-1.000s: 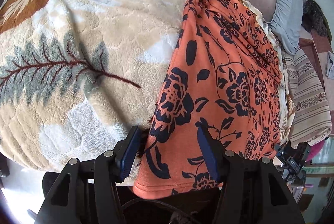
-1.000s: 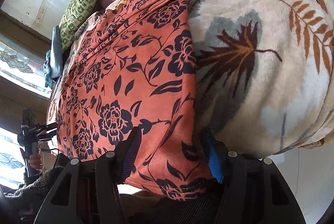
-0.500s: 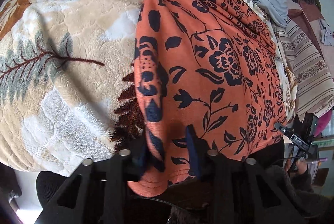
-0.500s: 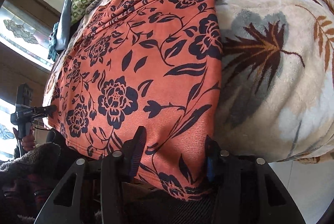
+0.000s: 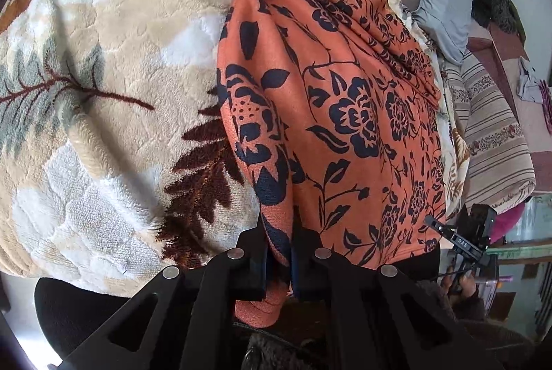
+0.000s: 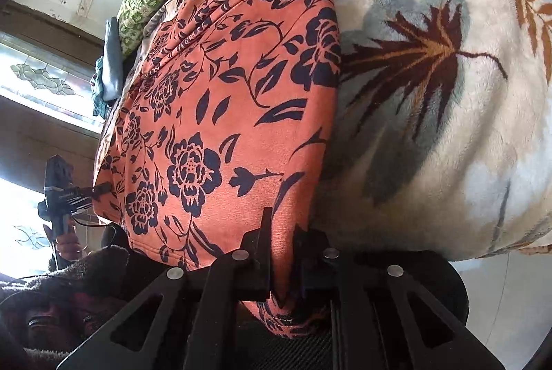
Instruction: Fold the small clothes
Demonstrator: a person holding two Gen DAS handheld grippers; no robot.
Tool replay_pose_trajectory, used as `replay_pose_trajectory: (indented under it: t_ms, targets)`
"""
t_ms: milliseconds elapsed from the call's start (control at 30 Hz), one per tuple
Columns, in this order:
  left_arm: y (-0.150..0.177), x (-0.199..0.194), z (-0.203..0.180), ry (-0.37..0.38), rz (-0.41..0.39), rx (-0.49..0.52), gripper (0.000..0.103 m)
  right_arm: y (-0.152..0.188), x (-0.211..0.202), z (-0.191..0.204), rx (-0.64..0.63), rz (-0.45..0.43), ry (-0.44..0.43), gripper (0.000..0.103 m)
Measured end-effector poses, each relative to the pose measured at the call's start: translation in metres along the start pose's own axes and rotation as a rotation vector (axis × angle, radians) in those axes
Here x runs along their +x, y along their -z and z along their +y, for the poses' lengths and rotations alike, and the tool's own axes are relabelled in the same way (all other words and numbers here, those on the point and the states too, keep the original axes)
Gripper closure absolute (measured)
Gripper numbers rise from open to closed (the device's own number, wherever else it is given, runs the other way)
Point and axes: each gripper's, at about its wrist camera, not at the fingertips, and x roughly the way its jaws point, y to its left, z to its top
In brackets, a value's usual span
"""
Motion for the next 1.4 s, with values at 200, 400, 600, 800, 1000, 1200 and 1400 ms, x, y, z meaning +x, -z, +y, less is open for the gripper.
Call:
replay_pose_trajectory:
  t_ms: [200,400,600,800,1000,1200,1400]
  targets:
    - [-0.007,-0.013,-0.011,0.117,-0.057,-0.029,0.097,-0.004,-0.015,-0.004,0.111,-0.048,-0.198,0.096]
    - [-0.034,-0.047,-0.035,0.270,-0.163,-0.020,0.097,-0.023,-0.035,-0.006,0.250,-0.188,-0.468,0.096]
    - [-0.083,-0.056,-0.036,0.308,-0.234,-0.055,0.097,-0.076,-0.047,-0.014,0.330,-0.321,-0.593,0.096]
    - [-0.154,-0.034,-0.031,0.272,-0.273,-0.152,0.096,-0.145,-0.037,-0.038,0.400,-0.384,-0.572,0.093]
    - [-0.235,0.013,-0.015,0.188,-0.259,-0.301,0.096,-0.207,0.007,-0.072,0.538,-0.395,-0.495,0.092]
    - [-0.255,0.049,-0.003,0.198,-0.154,-0.396,0.093,-0.217,0.032,-0.087,0.642,-0.375,-0.456,0.073]
    - [-0.232,0.004,-0.017,0.333,-0.282,-0.326,0.058,-0.195,-0.017,-0.068,0.501,-0.528,-0.431,0.041]
